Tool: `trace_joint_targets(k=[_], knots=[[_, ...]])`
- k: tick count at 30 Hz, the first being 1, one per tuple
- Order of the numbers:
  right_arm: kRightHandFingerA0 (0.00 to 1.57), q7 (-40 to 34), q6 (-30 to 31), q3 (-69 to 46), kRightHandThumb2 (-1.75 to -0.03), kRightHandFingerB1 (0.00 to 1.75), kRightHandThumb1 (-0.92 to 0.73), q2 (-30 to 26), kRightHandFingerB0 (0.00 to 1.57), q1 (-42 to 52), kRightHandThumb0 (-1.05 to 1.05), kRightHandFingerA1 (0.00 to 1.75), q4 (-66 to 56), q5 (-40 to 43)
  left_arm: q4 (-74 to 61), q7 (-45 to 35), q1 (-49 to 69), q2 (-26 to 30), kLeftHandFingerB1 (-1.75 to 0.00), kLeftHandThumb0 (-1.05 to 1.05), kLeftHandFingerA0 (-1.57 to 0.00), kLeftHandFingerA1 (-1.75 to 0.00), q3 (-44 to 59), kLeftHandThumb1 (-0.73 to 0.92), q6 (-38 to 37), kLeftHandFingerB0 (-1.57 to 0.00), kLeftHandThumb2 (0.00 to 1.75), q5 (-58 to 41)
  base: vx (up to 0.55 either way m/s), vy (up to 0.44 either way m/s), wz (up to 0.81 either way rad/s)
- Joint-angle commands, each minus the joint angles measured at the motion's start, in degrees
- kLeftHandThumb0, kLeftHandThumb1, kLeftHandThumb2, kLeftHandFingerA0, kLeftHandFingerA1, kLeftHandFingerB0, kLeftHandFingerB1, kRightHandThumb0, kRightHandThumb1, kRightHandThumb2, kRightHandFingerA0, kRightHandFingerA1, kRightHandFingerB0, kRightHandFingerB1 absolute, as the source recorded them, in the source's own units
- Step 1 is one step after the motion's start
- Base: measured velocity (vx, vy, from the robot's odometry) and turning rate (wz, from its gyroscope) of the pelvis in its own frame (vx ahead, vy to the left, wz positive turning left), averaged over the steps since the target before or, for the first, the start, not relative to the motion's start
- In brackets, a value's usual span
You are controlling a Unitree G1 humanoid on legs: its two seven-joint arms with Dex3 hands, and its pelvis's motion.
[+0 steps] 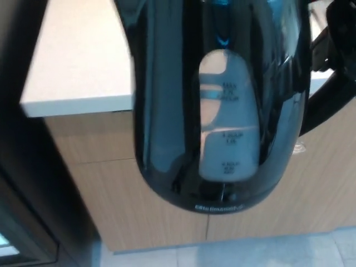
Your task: Pick up a kettle using the right hand on left side of the counter and then walk right towards the kettl base and turn on the kettle
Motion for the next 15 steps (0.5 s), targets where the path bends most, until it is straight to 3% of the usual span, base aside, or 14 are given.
trace_joint_targets(k=[1, 2, 3, 10, 12, 15], knots=[[1.04, -0.7, -7.5, -0.4, -1.32, 1.71, -0.58, -0.4, 0.77, -0.1, -0.25, 1.75, 0.3, 1.6, -0.3, 0.6, 0.5, 0.9, -0.86, 0.24, -0.90, -0.96, 0.0, 0.46, -3.1, -0.82, 1.01, 0.7, 0.01, -0.108, -0.03], [1.04, -0.8, -7.6, -0.4, -1.32, 1.71, -0.58, -0.5, 0.77, -0.1, -0.25, 1.75, 0.3, 1.6, -0.4, 0.6, 0.5, 0.9, -0.86, 0.24, -0.90, -0.96, 0.0, 0.46, -3.1, -0.82, 1.01, 0.7, 0.00, 0.000, 0.00], [1.03, 0.1, -7.5, -0.3, -1.31, 1.73, -0.58, -0.7, 0.76, 0.0, -0.24, 1.75, 0.9, 0.7, 0.7, 0.4, 0.3, 0.7, -0.84, 0.09, -0.91, -0.95, 0.4, 0.51, -3.2, -0.83, 0.83, 0.3, 0.00, 0.000, 0.00], [1.01, 0.5, -8.7, -0.2, -1.32, 1.70, -0.56, -1.2, 0.74, -0.1, -0.26, 1.75, 1.8, 0.4, 1.0, -0.8, 0.0, 0.3, -0.84, 0.15, -0.90, -0.95, 1.5, 0.51, -3.1, -0.82, 0.86, -0.8, 0.03, 0.091, 0.06], [1.02, 1.1, -9.0, -0.3, -1.31, 1.70, -0.57, -1.5, 0.75, -0.2, -0.27, 1.75, 1.9, -0.3, 2.0, -0.5, -0.5, 0.5, -0.84, 0.08, -0.91, -0.94, 1.3, 0.52, -2.9, -0.83, 0.78, -0.3, 0.07, 0.172, -0.17], [1.01, 1.6, -9.3, -0.3, -1.32, 1.71, -0.56, -1.8, 0.75, -0.1, -0.26, 1.75, 2.2, -0.7, 3.2, -0.3, -1.6, 0.8, -0.83, 0.13, -0.93, -0.95, 1.5, 0.48, -2.6, -0.83, 0.84, -0.2, -0.01, 0.053, 0.04]])
